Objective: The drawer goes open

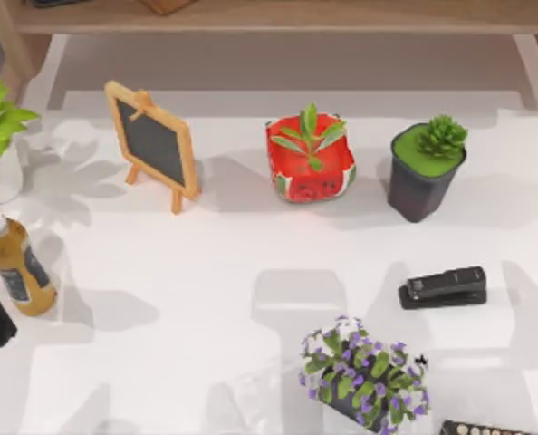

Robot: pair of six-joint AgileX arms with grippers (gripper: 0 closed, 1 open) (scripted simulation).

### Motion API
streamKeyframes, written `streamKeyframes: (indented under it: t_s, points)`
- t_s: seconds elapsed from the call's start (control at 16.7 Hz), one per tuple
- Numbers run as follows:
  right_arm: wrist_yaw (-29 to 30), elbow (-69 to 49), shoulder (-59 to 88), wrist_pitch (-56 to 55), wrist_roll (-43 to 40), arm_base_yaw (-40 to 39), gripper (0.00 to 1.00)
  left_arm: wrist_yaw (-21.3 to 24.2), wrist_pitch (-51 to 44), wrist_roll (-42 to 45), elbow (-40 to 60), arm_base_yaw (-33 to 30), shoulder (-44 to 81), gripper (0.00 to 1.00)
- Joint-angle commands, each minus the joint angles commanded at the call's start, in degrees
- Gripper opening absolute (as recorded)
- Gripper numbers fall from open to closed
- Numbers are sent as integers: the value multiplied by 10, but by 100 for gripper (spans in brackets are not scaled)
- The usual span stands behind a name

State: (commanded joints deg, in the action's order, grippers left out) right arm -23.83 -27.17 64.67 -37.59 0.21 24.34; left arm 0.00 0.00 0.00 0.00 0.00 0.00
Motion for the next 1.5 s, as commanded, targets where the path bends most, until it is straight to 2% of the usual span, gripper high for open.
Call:
streamKeyframes:
  t_s: [0.18, 0.36, 0.54, 0.84, 1.02, 1.26, 1.5]
  points:
    - [2, -24, 51, -22, -53, 9, 100, 0, 0, 0, 0, 0, 0, 100]
    - [5, -74, 150, -68, -159, 21, 100, 0, 0, 0, 0, 0, 0, 100]
    - [6, -144, 277, -132, -316, 33, 100, 0, 0, 0, 0, 0, 0, 100]
    - [2, -263, 471, -238, -633, 34, 100, 0, 0, 0, 0, 0, 0, 100]
    - [-1, -315, 567, -282, -774, 27, 100, 0, 0, 0, 0, 0, 0, 100]
    - [-4, -353, 658, -312, -878, 21, 100, 0, 0, 0, 0, 0, 0, 100]
    - [-4, -358, 672, -316, -895, 20, 100, 0, 0, 0, 0, 0, 0, 100]
